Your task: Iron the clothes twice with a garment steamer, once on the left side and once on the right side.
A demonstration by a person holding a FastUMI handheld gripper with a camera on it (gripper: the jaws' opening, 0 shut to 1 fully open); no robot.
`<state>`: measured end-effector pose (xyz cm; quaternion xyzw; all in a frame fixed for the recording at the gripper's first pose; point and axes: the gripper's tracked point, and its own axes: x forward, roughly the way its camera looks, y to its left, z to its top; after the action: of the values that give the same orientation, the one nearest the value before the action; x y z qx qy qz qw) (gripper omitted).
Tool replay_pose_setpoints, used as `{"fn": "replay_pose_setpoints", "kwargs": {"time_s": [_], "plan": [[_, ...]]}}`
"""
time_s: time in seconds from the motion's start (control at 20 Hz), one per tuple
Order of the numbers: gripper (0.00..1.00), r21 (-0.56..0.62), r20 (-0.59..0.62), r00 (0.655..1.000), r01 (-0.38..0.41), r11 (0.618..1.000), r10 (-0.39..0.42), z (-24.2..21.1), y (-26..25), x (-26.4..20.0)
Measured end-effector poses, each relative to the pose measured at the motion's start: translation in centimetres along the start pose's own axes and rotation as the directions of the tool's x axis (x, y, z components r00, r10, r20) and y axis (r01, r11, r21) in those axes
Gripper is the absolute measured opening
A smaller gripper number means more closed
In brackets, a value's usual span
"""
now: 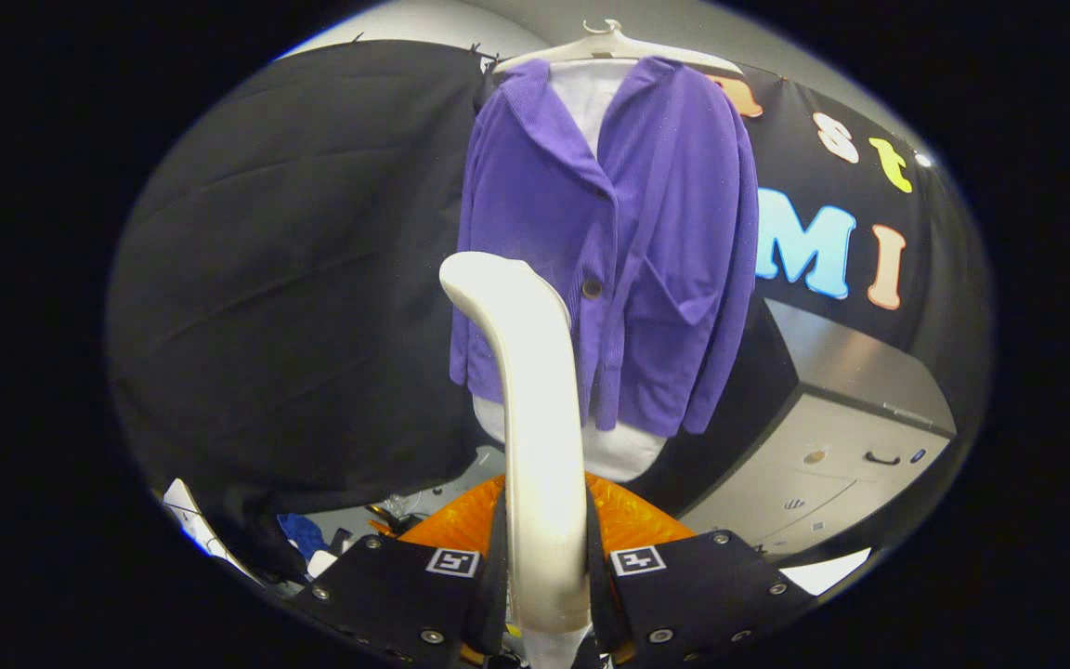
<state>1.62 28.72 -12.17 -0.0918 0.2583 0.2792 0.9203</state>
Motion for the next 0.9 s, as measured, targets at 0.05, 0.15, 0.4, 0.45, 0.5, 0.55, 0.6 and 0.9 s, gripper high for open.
{"fn": "replay_pose_setpoints", "kwargs": {"time_s": [0.05, 0.15, 0.4, 0.45, 0.5, 0.55, 0.6, 0.9], "plan": [[0.37, 0.002, 0.038, 0.999, 0.0, 1.0, 0.0, 1.9, 0.0, -0.2], [0.37, 0.006, 0.098, 0.995, 0.006, 1.0, -0.006, 5.4, -0.1, -0.5], [0.37, 0.041, 0.255, 0.966, 0.028, 0.999, -0.037, 13.9, -0.5, -1.5], [0.37, 0.056, 0.285, 0.958, 0.029, 0.998, -0.044, 15.6, -0.6, -1.8], [0.37, 0.073, 0.311, 0.949, 0.031, 0.997, -0.052, 16.8, -0.4, -2.0], [0.37, 0.086, 0.332, 0.941, 0.033, 0.996, -0.059, 17.9, -0.4, -2.1], [0.37, 0.099, 0.36, 0.931, 0.034, 0.995, -0.068, 19.3, -0.3, -2.2], [0.37, 0.145, 0.553, 0.812, 0.129, 0.981, -0.188, 26.3, 1.4, -2.3]]}}
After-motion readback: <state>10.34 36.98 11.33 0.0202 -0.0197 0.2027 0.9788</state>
